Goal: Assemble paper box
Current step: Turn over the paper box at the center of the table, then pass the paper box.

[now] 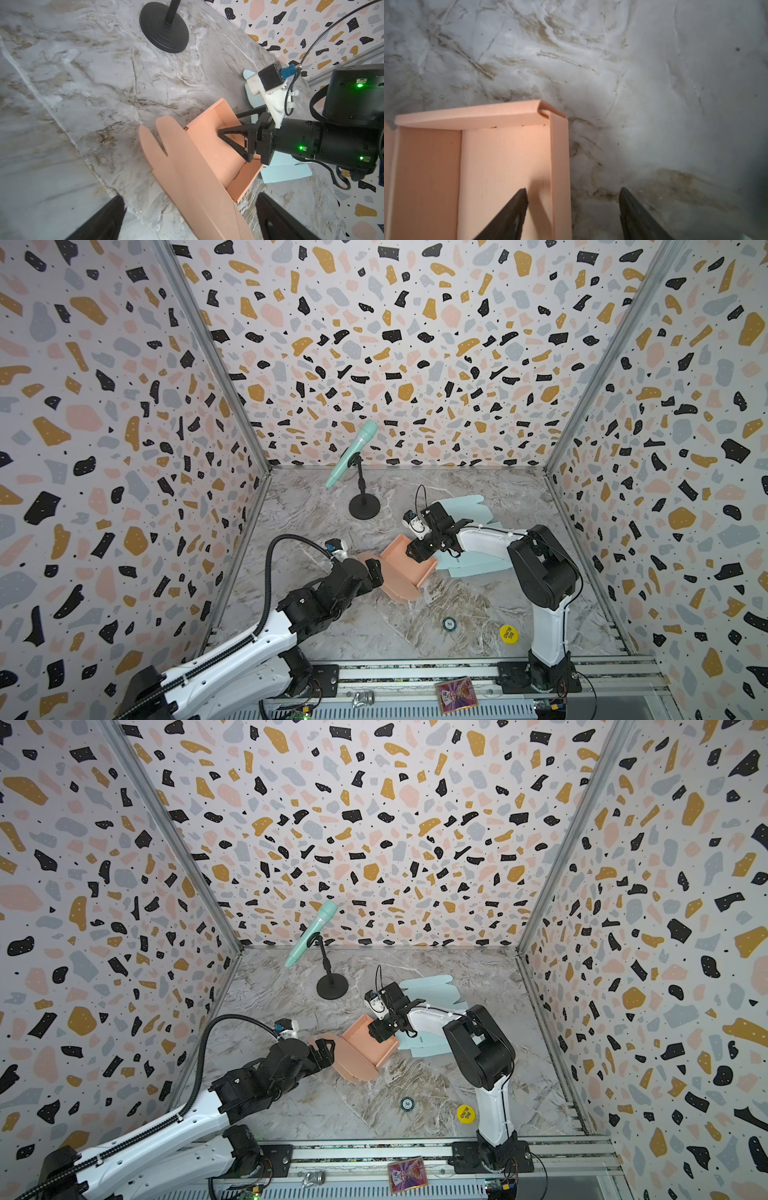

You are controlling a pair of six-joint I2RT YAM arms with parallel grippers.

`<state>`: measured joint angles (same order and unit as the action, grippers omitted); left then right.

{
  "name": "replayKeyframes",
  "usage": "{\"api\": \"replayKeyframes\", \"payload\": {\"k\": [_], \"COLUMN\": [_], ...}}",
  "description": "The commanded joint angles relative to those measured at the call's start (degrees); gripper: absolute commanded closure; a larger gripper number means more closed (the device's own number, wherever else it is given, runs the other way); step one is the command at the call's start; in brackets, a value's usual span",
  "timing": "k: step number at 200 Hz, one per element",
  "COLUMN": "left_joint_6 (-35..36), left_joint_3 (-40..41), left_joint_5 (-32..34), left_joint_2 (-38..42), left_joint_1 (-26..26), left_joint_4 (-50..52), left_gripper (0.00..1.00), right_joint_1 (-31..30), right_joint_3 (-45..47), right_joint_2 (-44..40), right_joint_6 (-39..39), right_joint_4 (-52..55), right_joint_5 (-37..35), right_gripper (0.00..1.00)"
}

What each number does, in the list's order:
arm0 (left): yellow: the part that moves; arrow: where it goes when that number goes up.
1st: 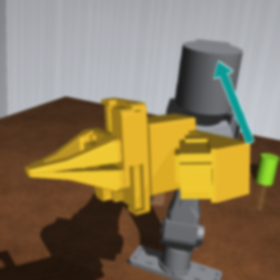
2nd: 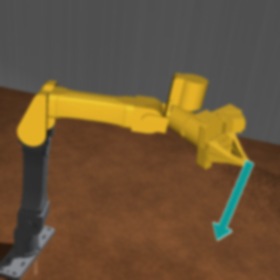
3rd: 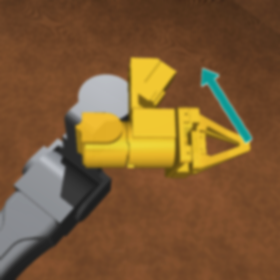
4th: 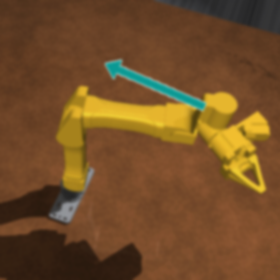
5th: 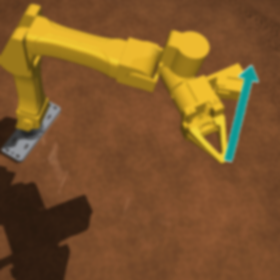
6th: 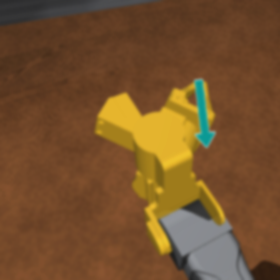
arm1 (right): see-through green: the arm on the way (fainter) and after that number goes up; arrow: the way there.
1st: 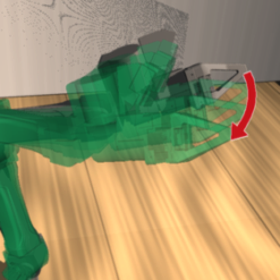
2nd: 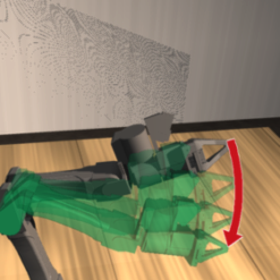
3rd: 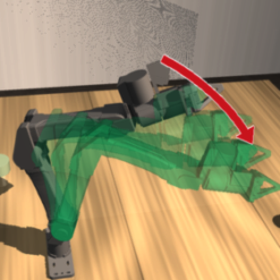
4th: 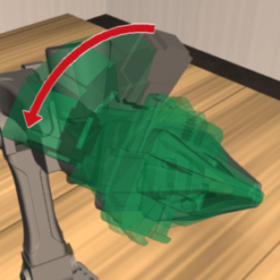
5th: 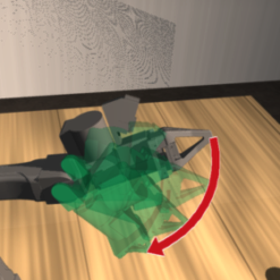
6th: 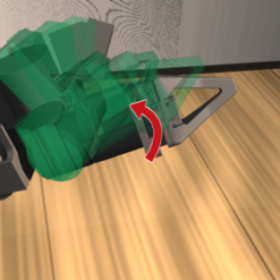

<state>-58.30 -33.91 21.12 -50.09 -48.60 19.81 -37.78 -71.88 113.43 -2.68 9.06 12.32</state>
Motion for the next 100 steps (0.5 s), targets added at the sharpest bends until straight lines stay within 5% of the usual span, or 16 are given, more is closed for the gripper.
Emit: {"api": "replayKeyframes", "payload": {"k": [1, 41, 100], "left_joint_6": [-1.1, -3.9, -6.1], "left_joint_3": [-1.7, 0.4, 1.8], "left_joint_5": [-0.2, 0.8, 1.8], "left_joint_2": [-1.7, -2.9, -2.2], "left_joint_1": [-1.8, -3.4, -3.5], "left_joint_4": [-3.3, -4.8, -6.1], "left_gripper": [0.0, 0.06, 0.44], "right_joint_1": [-0.7, -0.9, -2.6], "right_joint_3": [1.1, 2.4, 4.3], "right_joint_2": [-1.1, -1.6, -5.5], "right_joint_6": [-0.1, 0.3, 0.8], "right_joint_4": [-0.1, -1.3, -1.8], "right_joint_5": [-0.4, -0.3, -1.5], "right_gripper": [0.29, 0.29, 0.29]}}
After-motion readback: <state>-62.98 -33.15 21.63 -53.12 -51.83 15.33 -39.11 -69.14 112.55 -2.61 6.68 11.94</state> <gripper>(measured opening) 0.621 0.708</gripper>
